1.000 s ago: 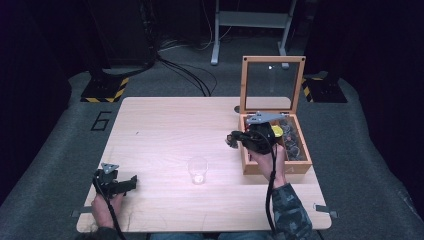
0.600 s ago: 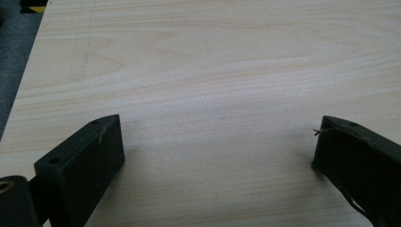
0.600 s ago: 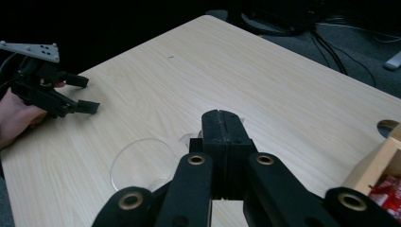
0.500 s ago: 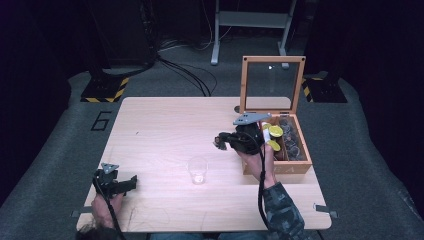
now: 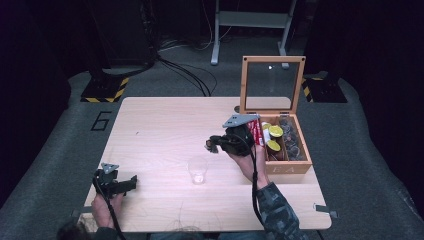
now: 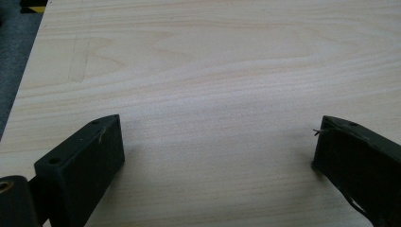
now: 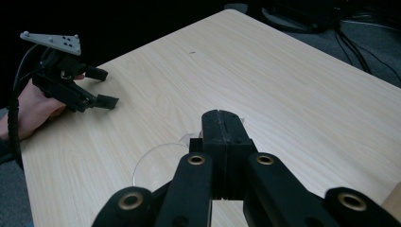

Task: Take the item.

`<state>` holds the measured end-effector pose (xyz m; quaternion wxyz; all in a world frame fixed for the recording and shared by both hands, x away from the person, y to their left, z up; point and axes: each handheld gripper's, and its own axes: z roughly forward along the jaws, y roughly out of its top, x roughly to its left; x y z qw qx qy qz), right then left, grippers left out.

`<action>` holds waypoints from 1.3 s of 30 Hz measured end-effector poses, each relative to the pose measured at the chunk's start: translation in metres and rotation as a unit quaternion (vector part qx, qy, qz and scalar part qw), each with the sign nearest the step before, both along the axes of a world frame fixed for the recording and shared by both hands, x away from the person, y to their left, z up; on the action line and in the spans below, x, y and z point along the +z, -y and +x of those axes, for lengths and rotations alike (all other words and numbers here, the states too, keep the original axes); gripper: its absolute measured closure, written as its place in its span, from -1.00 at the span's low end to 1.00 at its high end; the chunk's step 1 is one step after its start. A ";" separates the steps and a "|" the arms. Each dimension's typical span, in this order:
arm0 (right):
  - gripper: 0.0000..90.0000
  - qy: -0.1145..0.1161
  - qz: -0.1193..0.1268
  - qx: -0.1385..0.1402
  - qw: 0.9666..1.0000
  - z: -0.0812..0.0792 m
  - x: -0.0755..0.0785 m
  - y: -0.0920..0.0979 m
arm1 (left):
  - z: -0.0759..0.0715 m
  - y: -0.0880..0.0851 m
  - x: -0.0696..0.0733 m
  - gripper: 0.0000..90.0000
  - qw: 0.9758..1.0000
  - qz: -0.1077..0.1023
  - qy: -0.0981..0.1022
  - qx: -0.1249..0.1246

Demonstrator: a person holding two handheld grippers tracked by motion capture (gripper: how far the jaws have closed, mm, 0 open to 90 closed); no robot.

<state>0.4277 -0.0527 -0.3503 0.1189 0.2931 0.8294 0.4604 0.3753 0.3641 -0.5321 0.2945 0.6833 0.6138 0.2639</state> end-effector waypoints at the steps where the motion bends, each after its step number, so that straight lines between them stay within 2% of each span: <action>1: 1.00 0.003 -0.002 0.005 1.000 0.001 0.000 -0.001 | 0.000 0.000 0.000 -0.95 1.000 0.000 0.000 0.000; 17: 1.00 -0.015 -0.021 0.037 0.999 0.000 -0.014 -0.025 | 0.000 0.000 0.000 -0.95 1.000 0.000 0.000 0.000; 33: 1.00 -0.043 -0.059 0.050 0.996 0.000 -0.047 -0.045 | 0.000 0.000 0.000 -0.95 1.000 0.000 0.000 0.000; 39: 1.00 -0.045 -0.073 0.055 0.995 -0.001 -0.056 -0.051 | 0.000 0.000 0.000 -0.95 1.000 0.000 0.000 0.000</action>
